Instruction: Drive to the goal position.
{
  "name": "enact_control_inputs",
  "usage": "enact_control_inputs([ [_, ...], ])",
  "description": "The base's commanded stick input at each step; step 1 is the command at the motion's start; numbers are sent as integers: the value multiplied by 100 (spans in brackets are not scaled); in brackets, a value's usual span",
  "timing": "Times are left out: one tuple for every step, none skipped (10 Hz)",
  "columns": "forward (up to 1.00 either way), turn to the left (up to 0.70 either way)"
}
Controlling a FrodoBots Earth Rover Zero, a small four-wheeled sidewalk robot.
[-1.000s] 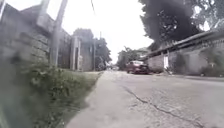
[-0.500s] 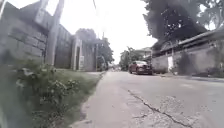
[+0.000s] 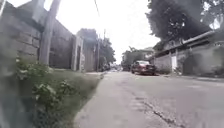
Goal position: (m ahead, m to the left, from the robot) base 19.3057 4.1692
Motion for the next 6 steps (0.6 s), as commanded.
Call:
enact_control_inputs([
  [70,-31],
  [70,-35],
  [70,-35],
  [70,-35],
  [70,-35],
  [70,0],
])
